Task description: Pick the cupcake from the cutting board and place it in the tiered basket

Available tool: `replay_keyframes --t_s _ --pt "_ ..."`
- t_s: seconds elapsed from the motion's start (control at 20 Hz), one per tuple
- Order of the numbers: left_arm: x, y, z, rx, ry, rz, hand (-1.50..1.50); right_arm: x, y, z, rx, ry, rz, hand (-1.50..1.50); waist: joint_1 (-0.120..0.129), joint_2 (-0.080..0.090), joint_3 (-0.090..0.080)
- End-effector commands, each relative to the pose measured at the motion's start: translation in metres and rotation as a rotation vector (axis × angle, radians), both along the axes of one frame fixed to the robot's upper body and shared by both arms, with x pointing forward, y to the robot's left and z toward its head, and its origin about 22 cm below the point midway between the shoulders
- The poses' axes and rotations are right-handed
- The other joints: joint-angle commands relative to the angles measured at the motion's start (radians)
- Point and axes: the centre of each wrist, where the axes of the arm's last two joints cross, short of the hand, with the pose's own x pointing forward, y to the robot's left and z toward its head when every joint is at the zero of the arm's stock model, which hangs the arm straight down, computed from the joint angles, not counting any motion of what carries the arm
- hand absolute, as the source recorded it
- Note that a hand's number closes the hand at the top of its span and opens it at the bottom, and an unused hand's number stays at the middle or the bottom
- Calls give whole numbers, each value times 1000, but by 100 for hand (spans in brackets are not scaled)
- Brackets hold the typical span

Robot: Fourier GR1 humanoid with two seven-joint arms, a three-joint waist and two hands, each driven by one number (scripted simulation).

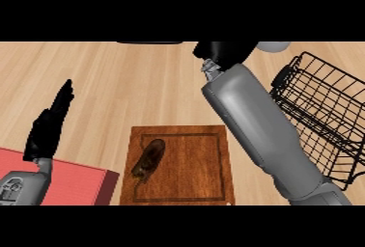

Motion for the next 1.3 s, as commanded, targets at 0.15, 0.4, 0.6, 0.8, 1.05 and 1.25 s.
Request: replay_keyframes --t_s 0.15,0.4,0.6,0.8,1.05,1.25 --pt "2 11 17 -6 3 18 0 -2 2 42 116 57 -162 150 -14 1 3" --pt "4 7 9 -11 -6 20 0 14 -26 47 59 124 -162 150 -21 5 2" --pt "-10 16 0 -14 5 10 0 27 -54 20 -52 191 -258 150 -17 6 2" --pt "-6 13 10 -21 2 33 0 35 -100 24 -176 272 -381 150 -37 -1 2" --pt "-5 9 6 11 0 51 0 26 -136 20 -231 314 -430 150 -45 -2 3" --pt "-5 6 0 -10 -9 53 0 8 -158 22 -239 361 -383 150 -42 0 2"
